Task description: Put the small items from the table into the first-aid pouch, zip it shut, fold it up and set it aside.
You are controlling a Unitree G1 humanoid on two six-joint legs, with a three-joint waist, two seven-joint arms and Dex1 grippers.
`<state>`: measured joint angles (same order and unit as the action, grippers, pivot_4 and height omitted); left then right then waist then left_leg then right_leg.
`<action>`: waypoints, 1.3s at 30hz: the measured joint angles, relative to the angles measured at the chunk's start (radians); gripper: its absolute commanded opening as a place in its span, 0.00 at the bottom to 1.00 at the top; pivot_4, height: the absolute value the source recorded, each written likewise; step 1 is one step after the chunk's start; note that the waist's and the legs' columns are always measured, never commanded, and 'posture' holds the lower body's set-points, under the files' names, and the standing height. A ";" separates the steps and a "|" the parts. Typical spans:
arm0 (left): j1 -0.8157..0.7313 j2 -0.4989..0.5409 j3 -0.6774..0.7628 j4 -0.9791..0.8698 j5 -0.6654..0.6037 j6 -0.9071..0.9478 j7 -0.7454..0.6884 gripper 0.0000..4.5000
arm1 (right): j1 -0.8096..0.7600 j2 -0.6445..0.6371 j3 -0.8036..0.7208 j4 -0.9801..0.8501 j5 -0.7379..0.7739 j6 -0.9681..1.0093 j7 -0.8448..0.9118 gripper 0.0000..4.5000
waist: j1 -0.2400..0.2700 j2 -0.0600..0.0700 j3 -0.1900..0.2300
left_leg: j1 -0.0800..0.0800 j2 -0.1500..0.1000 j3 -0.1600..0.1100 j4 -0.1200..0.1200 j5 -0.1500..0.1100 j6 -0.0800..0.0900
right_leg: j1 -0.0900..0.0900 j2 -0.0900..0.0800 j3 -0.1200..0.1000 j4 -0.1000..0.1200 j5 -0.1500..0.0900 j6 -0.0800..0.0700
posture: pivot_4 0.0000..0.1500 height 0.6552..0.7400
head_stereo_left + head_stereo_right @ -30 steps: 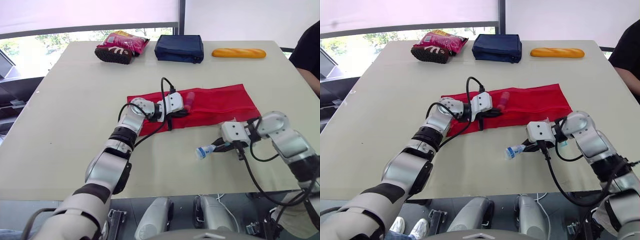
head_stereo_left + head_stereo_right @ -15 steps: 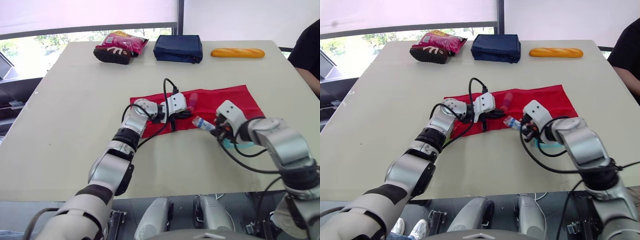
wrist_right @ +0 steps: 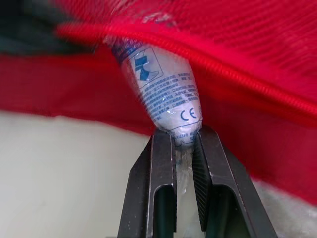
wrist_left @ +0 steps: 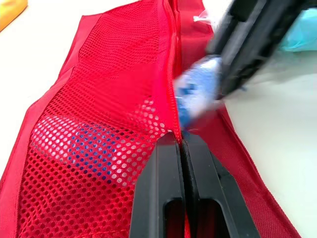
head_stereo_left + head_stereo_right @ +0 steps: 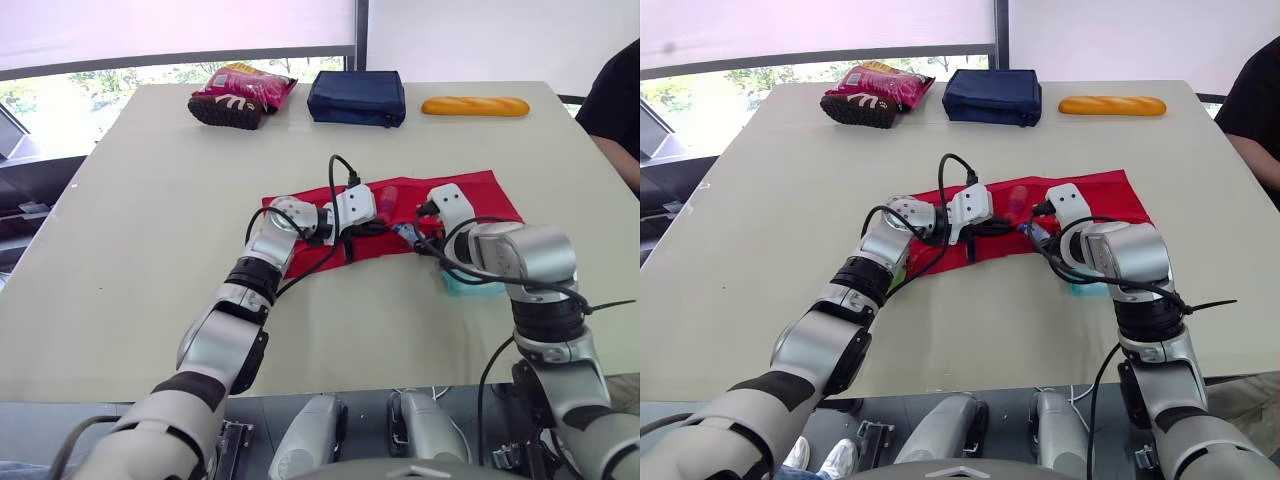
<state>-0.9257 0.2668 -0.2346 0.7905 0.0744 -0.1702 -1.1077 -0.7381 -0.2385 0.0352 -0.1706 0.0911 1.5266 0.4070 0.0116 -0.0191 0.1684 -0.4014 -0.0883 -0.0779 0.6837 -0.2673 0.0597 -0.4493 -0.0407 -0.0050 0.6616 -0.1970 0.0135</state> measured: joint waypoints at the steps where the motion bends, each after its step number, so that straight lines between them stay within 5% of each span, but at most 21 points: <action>1: 0.007 -0.001 -0.001 -0.007 0.000 0.005 -0.001 0.00 | -0.003 0.015 -0.016 0.009 0.000 -0.002 -0.016 0.00 | -0.001 0.000 0.000 | 0.000 0.000 0.000 0.000 0.000 0.000 | 0.000 0.000 0.000 0.000 0.000 0.000 | 1.00 0.99; 15: 0.050 -0.024 -0.011 -0.097 0.000 0.048 -0.010 0.00 | -0.035 0.239 -0.154 0.035 0.008 -0.010 -0.187 0.00 | -0.010 0.001 0.000 | 0.000 0.000 0.000 -0.001 0.000 0.000 | -0.001 0.000 0.001 0.000 0.000 0.000 | 1.00 0.99; 16: 0.050 -0.024 -0.010 -0.099 0.000 0.050 -0.010 0.00 | -0.034 0.246 -0.153 0.038 0.008 -0.025 -0.199 0.17 | -0.014 0.001 0.000 | 0.000 0.000 0.000 -0.001 0.000 0.000 | -0.001 0.000 0.001 0.000 0.000 0.000 | 1.00 0.99; 18: 0.050 -0.024 -0.010 -0.100 0.000 0.051 -0.010 0.00 | -0.029 0.250 -0.152 0.040 0.008 -0.041 -0.209 0.28 | -0.018 0.001 0.000 | 0.000 0.000 0.000 -0.002 0.000 0.000 | -0.001 0.000 0.001 0.000 0.000 0.000 | 1.00 0.99; 19: 0.050 -0.022 -0.010 -0.100 0.000 0.051 -0.010 0.00 | -0.023 0.249 -0.152 0.040 0.008 -0.049 -0.217 0.43 | -0.020 0.001 0.000 | 0.000 0.000 0.000 -0.002 0.000 0.000 | -0.001 0.000 0.001 0.000 0.000 0.000 | 1.00 0.99; 24: 0.049 -0.015 -0.010 -0.095 0.000 0.052 -0.014 0.00 | 0.000 0.230 -0.146 0.009 0.021 -0.054 -0.217 0.43 | -0.026 0.002 0.000 | 0.000 0.000 0.000 -0.002 0.000 0.000 | -0.002 0.001 0.001 0.000 0.000 0.000 | 1.00 0.99; 34: 0.004 -0.010 -0.009 0.007 0.000 0.024 -0.004 0.00 | 0.110 -0.032 0.032 -0.187 0.121 -0.142 -0.068 0.43 | -0.025 0.002 0.000 | 0.000 0.000 0.000 -0.002 0.000 0.000 | -0.001 0.001 0.000 -0.001 0.000 0.000 | 1.00 0.99; 39: -0.013 -0.011 -0.008 0.031 0.000 0.012 -0.002 0.00 | 0.197 -0.148 0.093 -0.249 0.118 -0.300 -0.016 0.13 | -0.025 0.002 0.000 | 0.000 0.000 0.000 -0.002 0.000 0.000 | -0.001 0.001 0.001 -0.001 0.000 0.000 | 1.00 0.99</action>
<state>-0.9383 0.2562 -0.2428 0.8211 0.0744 -0.1579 -1.1096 -0.5416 -0.3867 0.1283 -0.4196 0.2089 1.2262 0.3911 -0.0131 -0.0172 0.1683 -0.4015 -0.0881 -0.0778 0.6815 -0.2672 0.0595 -0.4505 -0.0400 -0.0044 0.6608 -0.1972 0.0136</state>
